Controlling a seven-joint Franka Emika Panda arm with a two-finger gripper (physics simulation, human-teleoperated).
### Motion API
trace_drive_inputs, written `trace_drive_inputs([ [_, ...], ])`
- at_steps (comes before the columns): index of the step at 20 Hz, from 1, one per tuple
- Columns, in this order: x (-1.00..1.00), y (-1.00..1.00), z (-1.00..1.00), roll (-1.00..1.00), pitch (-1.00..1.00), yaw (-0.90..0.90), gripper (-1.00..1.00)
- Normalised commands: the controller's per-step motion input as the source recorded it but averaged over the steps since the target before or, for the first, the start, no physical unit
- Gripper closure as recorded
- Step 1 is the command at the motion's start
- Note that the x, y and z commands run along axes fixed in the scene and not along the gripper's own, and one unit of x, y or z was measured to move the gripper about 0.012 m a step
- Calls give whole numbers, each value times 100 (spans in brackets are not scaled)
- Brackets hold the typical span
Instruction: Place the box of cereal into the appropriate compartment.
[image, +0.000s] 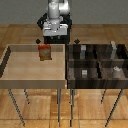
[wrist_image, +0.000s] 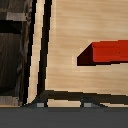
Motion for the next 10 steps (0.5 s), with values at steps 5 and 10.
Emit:
trace_drive_inputs([
  [5, 0, 0, 0, 0, 0, 0, -100],
  [10, 0, 0, 0, 0, 0, 0, -100],
])
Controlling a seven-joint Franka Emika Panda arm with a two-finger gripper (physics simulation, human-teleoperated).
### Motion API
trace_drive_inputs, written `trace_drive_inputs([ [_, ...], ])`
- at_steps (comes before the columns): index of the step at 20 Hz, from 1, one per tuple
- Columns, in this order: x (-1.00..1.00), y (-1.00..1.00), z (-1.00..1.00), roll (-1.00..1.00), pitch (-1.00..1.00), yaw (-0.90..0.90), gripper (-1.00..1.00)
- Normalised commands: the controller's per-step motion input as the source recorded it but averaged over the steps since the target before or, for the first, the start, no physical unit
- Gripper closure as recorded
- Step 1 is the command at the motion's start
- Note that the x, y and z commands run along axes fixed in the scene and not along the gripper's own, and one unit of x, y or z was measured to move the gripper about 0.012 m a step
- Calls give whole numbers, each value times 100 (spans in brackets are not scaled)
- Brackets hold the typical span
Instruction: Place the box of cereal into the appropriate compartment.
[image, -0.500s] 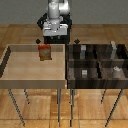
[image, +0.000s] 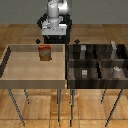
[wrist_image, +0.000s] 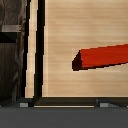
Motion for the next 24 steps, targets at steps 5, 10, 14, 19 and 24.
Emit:
trace_drive_inputs([
  [5, 60, 0, 0, 0, 0, 0, -100],
  [10, 0, -20, 0, 0, 3, 0, -100],
  [14, 0, 0, 50, 0, 0, 0, -100],
  [19, 0, -20, 40, 0, 0, 0, -100],
  [24, 0, -40, 0, 0, 0, 0, -100],
])
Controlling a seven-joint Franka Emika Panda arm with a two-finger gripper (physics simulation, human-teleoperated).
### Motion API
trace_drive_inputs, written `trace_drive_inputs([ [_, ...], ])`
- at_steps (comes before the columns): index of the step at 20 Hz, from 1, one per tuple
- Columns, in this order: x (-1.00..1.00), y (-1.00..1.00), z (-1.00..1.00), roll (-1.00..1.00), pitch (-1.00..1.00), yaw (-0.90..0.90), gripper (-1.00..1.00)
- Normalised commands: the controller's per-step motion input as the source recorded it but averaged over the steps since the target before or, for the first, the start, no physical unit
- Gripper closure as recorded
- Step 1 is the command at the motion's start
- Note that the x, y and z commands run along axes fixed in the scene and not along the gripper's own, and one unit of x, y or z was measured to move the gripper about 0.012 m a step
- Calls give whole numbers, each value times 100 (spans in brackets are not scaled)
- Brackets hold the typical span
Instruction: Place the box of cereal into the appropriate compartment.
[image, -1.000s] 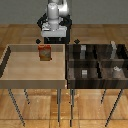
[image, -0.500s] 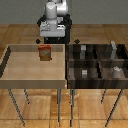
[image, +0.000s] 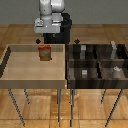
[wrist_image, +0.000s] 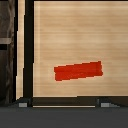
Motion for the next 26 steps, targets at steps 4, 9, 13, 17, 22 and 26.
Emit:
trace_drive_inputs([
  [4, 50, -25, 0, 0, 0, 0, -100],
  [9, 40, -20, 0, 0, 0, 0, -100],
  [13, 0, 0, -25, 0, 0, 0, -100],
  [17, 0, 0, 0, 0, 0, 0, -100],
  [22, 0, 0, 0, 0, 0, 0, -100],
  [26, 0, 0, 25, 0, 0, 0, -100],
])
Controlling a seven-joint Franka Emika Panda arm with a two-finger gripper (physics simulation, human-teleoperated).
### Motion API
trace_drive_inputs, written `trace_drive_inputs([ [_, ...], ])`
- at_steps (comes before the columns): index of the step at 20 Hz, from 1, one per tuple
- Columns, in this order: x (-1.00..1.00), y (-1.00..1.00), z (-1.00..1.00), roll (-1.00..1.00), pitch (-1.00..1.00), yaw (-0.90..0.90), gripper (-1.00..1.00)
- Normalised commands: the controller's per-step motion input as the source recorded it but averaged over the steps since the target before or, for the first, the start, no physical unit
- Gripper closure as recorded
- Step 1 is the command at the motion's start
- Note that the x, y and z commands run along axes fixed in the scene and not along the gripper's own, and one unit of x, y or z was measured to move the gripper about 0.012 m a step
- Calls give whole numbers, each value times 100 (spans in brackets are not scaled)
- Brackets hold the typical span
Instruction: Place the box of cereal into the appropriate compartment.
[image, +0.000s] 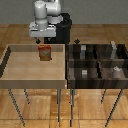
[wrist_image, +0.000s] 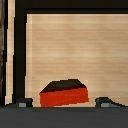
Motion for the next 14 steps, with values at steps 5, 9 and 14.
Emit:
trace_drive_inputs([
  [5, 0, 0, 0, 0, 0, -3, -100],
  [9, 0, 0, 0, 0, 0, -85, -100],
  [14, 0, 0, 0, 0, 0, -51, -100],
])
